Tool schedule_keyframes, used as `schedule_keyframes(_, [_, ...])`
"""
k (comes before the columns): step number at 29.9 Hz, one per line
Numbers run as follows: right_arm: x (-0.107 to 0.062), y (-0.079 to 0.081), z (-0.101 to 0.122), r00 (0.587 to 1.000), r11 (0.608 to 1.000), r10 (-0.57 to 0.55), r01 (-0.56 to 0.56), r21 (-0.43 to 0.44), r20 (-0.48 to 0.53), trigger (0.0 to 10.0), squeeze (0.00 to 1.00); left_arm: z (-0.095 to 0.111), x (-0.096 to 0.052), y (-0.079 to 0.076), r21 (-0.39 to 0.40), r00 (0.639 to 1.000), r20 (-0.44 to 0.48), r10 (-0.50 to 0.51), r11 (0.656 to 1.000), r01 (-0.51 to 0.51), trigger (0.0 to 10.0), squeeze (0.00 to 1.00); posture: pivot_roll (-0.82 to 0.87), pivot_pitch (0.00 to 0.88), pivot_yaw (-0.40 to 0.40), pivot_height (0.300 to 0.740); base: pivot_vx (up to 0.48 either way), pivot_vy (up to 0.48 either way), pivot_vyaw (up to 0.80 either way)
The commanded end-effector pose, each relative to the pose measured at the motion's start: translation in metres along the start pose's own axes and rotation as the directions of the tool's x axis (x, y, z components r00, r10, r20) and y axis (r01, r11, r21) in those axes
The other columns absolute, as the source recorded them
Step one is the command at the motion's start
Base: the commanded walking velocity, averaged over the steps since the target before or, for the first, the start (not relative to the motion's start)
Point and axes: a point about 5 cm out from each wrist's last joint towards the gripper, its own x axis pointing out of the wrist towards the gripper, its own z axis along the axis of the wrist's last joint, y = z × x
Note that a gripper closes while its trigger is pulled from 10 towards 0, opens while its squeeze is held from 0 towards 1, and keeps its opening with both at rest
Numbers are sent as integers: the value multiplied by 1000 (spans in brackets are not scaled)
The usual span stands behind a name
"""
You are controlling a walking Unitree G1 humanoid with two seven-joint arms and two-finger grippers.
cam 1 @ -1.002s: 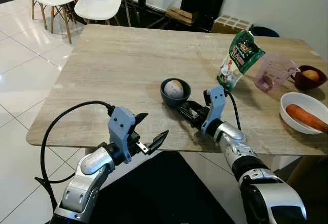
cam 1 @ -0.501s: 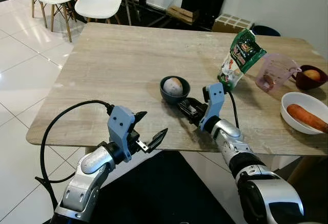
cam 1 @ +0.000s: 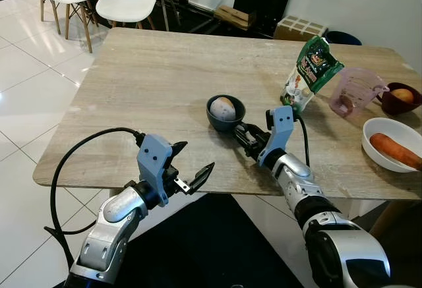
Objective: Restocking fridge
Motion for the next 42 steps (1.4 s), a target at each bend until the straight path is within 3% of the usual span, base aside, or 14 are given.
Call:
schedule_keyframes(1, [-1,-1,-1,1000,1000,-3,3,17,5,10000,0,-4,1,-2,-22,1000,-4,-3,1000,3,10000,0,-15,125,-73,736,0,0,0])
schedule_keyframes(10, [1,4,3,997,996,69,-71,53,45,10000,0,-4,0,-2,-24,1000,-5,-9,1000,9,10000,0,-14,125,-73,736,0,0,0])
schedule_keyframes(27, [0,13,-5,988,987,153,-153,43,10,9961,0,-4,0,-2,-24,1000,-7,-13,1000,12,10000,0,-14,124,-71,736,0,0,0])
schedule_keyframes(42, [1,12,-8,995,995,99,-99,24,-11,10000,0,-5,0,-3,-21,1000,-11,-12,1000,12,10000,0,-15,127,-71,736,0,0,0])
